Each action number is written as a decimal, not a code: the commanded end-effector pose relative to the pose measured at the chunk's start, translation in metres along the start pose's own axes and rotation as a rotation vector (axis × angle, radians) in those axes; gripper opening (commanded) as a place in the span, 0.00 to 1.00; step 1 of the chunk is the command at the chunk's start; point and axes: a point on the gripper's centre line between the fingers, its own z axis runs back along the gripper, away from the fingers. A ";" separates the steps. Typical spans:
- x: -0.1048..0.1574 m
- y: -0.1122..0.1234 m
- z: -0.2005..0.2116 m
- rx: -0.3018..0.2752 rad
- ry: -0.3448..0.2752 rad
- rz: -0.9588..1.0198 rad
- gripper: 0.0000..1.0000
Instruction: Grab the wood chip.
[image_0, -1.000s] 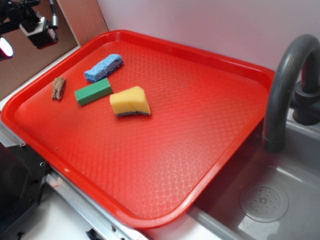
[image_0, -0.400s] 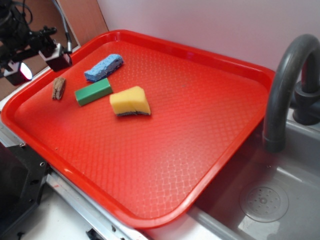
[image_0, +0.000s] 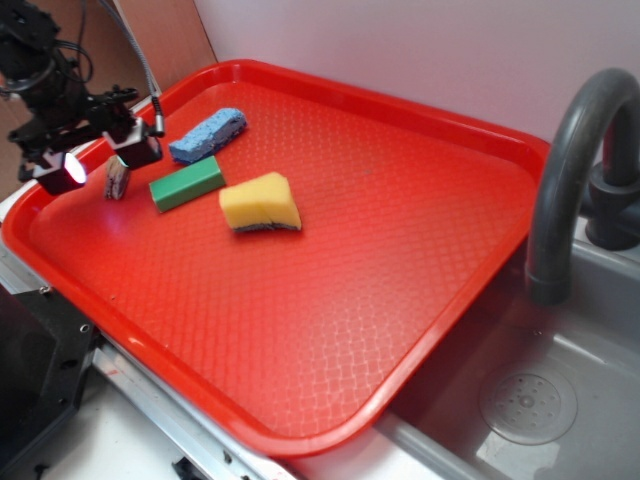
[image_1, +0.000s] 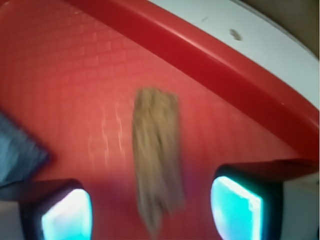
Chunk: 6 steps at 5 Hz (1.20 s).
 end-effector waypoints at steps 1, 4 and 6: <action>0.033 0.004 -0.010 0.001 0.001 -0.001 1.00; 0.024 0.000 -0.013 -0.033 0.052 -0.023 0.00; 0.020 -0.008 -0.002 -0.030 0.041 -0.036 0.00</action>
